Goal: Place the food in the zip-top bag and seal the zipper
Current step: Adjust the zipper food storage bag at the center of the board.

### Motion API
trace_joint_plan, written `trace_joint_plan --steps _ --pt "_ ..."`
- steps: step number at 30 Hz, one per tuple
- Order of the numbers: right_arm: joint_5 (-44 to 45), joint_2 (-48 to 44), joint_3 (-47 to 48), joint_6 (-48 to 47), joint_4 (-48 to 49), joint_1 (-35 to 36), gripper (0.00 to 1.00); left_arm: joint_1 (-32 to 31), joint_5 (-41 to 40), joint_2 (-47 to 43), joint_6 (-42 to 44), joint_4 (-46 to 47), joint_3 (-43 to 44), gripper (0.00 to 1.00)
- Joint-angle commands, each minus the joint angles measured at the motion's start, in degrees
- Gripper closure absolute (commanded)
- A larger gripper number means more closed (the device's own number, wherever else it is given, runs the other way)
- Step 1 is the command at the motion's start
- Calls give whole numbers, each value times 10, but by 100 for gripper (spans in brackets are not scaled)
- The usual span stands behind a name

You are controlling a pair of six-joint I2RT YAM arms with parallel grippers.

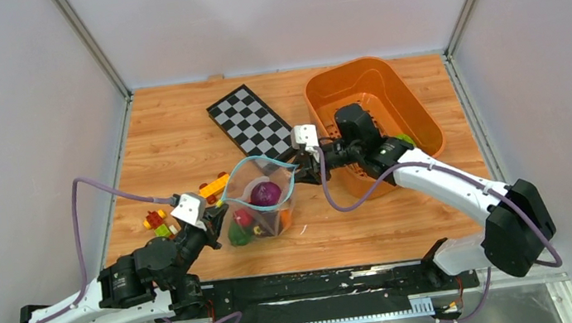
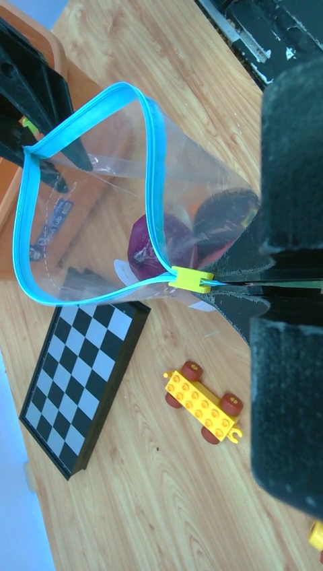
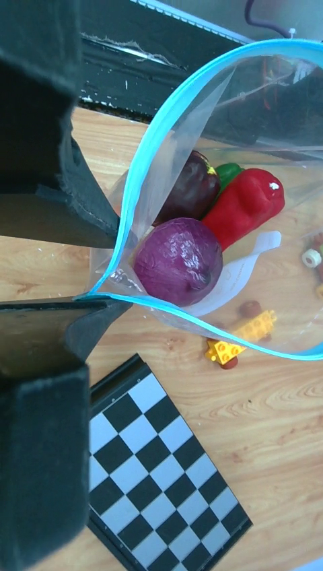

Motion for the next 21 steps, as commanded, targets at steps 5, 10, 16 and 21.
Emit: trace_joint_plan --steps 5,10,16,21 --pt "21 -21 7 34 -7 1 100 -3 -15 -20 -7 19 1 100" --pt "110 -81 -24 83 -46 0 100 -3 -21 -38 -10 15 -4 100" --pt "117 -161 -65 102 -123 -1 99 -3 -22 -46 -8 21 -11 100" --pt "123 -232 -100 111 -155 -16 99 -3 -17 -46 -8 22 -13 100"
